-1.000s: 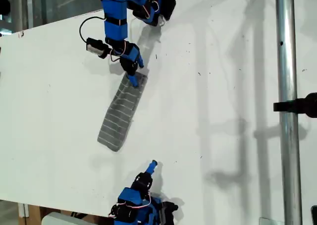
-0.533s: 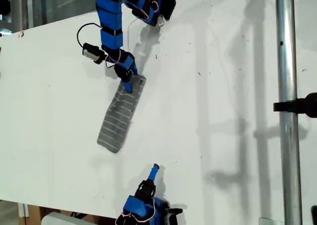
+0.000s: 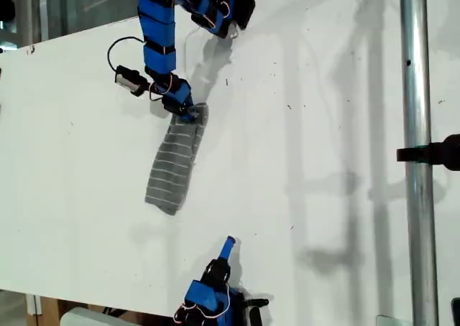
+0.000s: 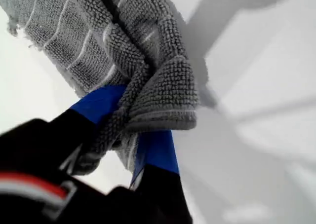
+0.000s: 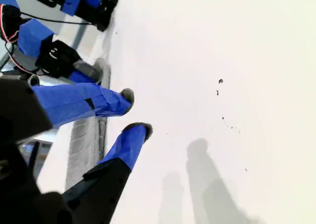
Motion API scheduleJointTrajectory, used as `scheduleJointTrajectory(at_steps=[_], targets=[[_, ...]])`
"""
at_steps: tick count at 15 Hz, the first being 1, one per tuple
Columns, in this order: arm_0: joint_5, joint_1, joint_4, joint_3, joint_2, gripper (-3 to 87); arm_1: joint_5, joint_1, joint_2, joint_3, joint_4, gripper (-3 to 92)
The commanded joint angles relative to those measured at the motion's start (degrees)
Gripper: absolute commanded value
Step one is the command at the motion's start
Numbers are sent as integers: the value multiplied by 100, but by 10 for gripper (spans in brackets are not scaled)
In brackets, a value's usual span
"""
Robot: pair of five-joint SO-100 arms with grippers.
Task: Grasp corners of a towel and fold twice.
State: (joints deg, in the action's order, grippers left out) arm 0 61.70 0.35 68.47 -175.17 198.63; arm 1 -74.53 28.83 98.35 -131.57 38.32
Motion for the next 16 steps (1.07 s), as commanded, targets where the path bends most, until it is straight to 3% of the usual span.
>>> scheduleJointTrajectory(at_steps=[1, 3, 4, 5, 7, 9, 11, 13, 14, 15, 16], targets=[[35, 62, -114, -9, 35, 87, -185, -545, 2672, -721, 1942, -2], [18, 70, -246, -123, 35, 88, -853, -1213, 5634, -756, 4632, -2], [9, 70, -299, -176, 35, 88, -1028, -1406, 6407, -694, 5080, -2], [-9, 62, -316, -202, 35, 88, -967, -1459, 6372, -782, 4544, -2], [-70, 0, -281, -202, 35, 91, -527, -1424, 4614, -554, 2435, -2], [-9, 26, -272, -220, 35, 91, -167, -1151, 2856, 26, 1011, -2], [18, 9, -272, -246, 35, 92, 79, -1046, 1477, 721, 211, -2], [35, -18, -272, -255, 35, 93, 62, -949, 598, 1248, -70, 5], [44, -18, -264, -264, 35, 93, 88, -905, 325, 1327, -202, 164], [79, -18, -255, -272, 35, 93, 105, -896, 360, 1318, -396, 262], [88, -18, -246, -281, 35, 94, 308, -835, 606, 1327, -659, 221]])
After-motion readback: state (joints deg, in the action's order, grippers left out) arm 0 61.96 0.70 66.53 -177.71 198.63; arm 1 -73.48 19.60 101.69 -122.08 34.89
